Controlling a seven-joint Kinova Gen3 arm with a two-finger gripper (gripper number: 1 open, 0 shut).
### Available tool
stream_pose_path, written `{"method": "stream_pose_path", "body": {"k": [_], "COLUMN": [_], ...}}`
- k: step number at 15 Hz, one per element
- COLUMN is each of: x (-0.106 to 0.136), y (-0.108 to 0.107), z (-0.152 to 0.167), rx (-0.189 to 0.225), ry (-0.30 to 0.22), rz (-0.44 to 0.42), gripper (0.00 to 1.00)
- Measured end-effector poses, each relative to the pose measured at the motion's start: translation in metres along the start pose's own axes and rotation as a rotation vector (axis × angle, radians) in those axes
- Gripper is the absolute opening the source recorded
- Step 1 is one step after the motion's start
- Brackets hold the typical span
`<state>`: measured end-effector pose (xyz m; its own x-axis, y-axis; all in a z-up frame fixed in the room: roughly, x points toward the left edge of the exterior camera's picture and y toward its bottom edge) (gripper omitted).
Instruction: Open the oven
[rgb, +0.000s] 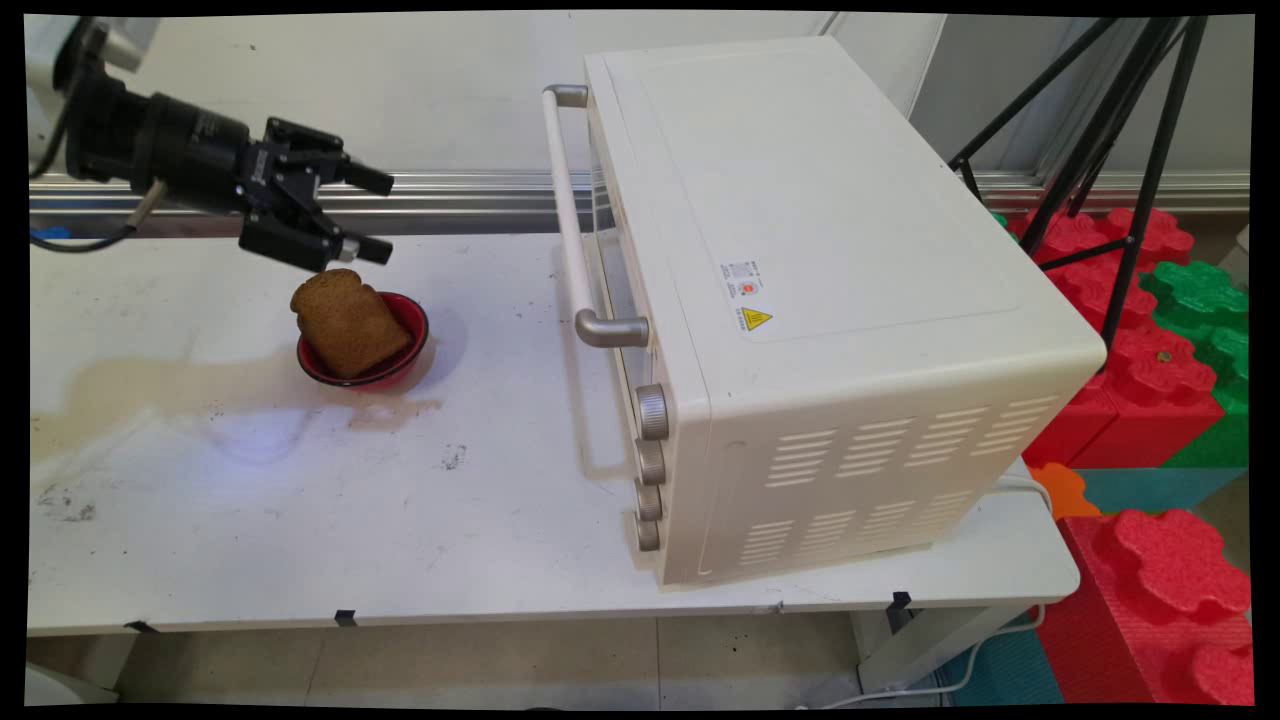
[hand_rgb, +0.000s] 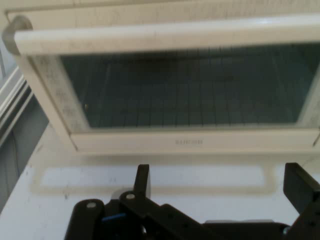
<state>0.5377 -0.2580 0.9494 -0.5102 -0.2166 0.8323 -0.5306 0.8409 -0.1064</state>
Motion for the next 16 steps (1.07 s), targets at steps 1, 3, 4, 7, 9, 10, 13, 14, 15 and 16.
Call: {"method": "stream_pose_path", "body": {"k": [1, 3, 4, 7, 9, 10, 13, 14, 15, 16], "x": [0.005, 0.013, 0.020, 0.035, 0.043, 0.047, 0.058, 0.061, 0.064, 0.066], "y": [0.001, 0.001, 0.000, -0.002, -0.003, -0.004, -0.007, -0.009, -0.010, -0.011], "z": [-0.001, -0.002, -0.003, -0.004, -0.004, -0.003, 0.000, 0.003, 0.005, 0.007], "rx": [-0.004, -0.008, -0.010, -0.017, -0.021, -0.023, -0.023, -0.022, -0.022, -0.022], "ry": [0.015, 0.044, 0.066, 0.113, 0.136, 0.149, 0.177, 0.185, 0.190, 0.192], "rz": [-0.003, -0.011, -0.017, -0.023, -0.022, -0.021, -0.017, -0.014, -0.013, -0.011], "gripper": [1.00, 1.00, 1.00, 1.00, 1.00, 1.00, 1.00, 1.00, 1.00, 1.00]}}
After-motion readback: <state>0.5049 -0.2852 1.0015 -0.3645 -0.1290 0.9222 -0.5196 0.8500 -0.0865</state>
